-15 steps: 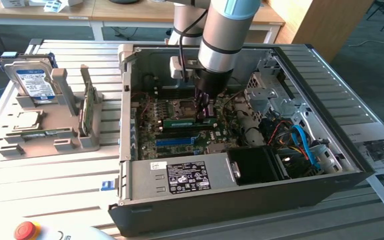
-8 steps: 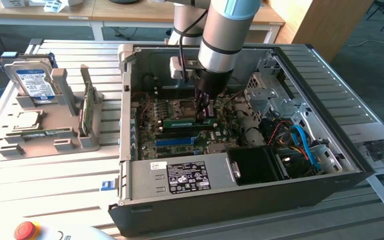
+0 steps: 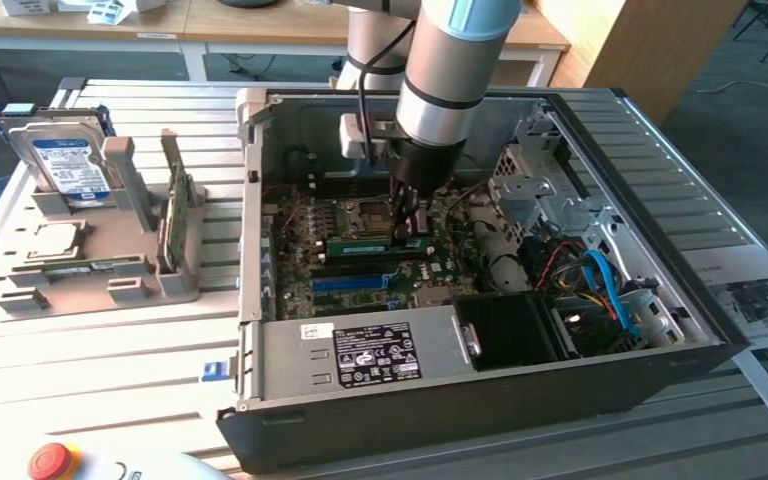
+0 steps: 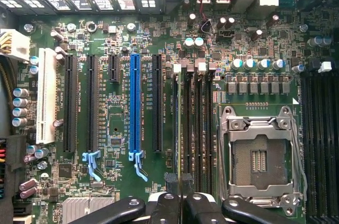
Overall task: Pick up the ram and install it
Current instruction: 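Insert the ram into the slot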
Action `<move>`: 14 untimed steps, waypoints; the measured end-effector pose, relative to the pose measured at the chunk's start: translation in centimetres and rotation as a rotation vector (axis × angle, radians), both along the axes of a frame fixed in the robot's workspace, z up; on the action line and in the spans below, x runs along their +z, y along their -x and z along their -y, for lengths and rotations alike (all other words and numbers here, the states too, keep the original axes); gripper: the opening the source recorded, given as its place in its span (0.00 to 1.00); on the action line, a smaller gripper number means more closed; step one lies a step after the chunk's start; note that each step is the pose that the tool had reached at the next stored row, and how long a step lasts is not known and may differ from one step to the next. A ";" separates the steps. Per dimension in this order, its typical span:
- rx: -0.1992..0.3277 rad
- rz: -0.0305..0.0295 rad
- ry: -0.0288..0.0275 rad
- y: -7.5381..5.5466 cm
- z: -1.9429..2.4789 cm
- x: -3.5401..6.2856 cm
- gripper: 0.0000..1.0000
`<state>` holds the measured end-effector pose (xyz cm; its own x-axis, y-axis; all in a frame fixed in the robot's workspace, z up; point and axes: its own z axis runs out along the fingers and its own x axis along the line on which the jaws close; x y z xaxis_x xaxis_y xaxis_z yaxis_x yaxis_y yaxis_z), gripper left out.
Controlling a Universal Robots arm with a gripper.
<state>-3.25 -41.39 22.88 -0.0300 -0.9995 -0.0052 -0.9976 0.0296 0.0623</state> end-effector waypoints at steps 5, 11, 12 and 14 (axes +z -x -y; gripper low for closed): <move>0.000 0.0001 -0.0001 0.0 -0.01 -0.02 0.12; 0.002 0.0001 -0.0002 0.0 -0.01 -0.02 0.12; 0.003 0.0002 -0.0002 0.0 -0.01 -0.02 0.12; 0.005 0.0001 0.0000 0.0 -0.01 -0.02 0.12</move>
<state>-3.25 -41.37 22.86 -0.0245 -0.9997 -0.0052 -0.9978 0.0242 0.0622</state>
